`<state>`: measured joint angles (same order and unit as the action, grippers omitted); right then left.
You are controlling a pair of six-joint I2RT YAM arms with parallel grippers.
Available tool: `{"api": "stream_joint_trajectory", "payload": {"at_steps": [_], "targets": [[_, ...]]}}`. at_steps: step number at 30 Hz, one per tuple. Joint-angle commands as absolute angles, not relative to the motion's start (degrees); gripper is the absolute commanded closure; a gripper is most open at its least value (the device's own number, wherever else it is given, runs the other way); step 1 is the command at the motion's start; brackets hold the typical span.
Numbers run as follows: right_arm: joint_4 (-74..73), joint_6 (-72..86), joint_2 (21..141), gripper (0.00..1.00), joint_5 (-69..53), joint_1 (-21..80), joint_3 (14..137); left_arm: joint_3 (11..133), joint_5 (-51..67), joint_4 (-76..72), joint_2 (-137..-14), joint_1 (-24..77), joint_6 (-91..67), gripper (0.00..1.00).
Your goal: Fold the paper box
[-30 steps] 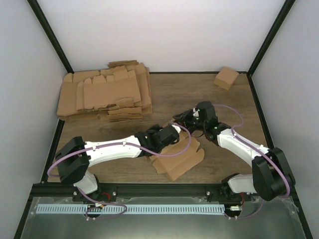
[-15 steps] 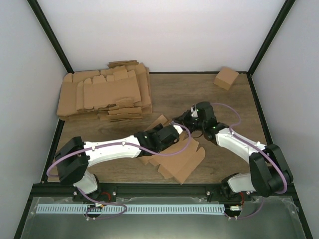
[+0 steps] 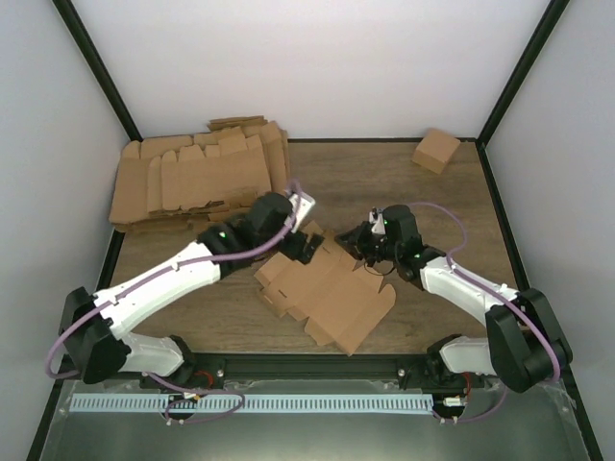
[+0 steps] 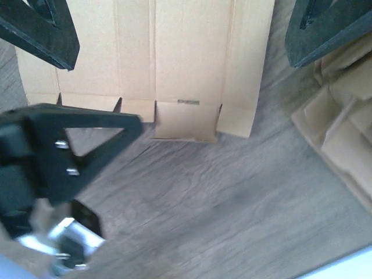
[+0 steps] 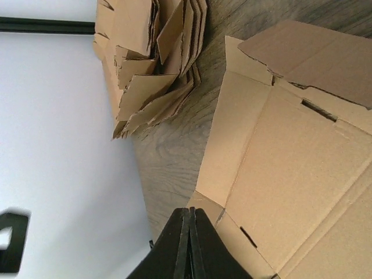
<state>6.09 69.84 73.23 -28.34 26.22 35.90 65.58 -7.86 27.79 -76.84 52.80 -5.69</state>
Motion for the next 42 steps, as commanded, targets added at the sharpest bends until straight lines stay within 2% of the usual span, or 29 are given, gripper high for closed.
{"api": "stream_joint_trajectory", "payload": {"at_steps": [1,3,10,14,15,18,24,42], "targets": [[6.6,67.36,72.88,0.96,-29.31,25.84,36.66,65.64,10.6,31.61,-78.05,42.51,-12.11,0.0],[3.92,66.78,74.21,0.91,-29.48,25.84,38.43,64.63,15.24,31.98,-79.78,38.87,-12.57,0.0],[0.71,63.32,73.35,0.89,-29.45,25.88,39.76,59.56,20.91,31.8,-85.41,32.43,-13.29,0.0],[0.18,56.49,72.38,0.86,-34.67,25.84,39.74,55.49,25.6,26.65,-85.31,29.39,-15.67,0.0],[0.03,54.4,72.2,0.87,-36.34,25.84,39.53,54.66,26.05,25.33,-85.14,28.77,-16.29,0.0],[0.85,49.11,71.03,0.98,-42.5,25.97,37.59,53.26,24.96,23.22,-84.99,27.88,-17.38,0.0],[9.15,46.67,67.13,0.99,-47.83,26.08,26.56,52.32,21.69,23.36,-86.95,27.44,-16.3,0.0],[7.38,42.74,71.62,0.99,-37.25,32.05,18.76,48.4,22.55,20.74,-91.55,26.61,-14.45,0.0]]}}
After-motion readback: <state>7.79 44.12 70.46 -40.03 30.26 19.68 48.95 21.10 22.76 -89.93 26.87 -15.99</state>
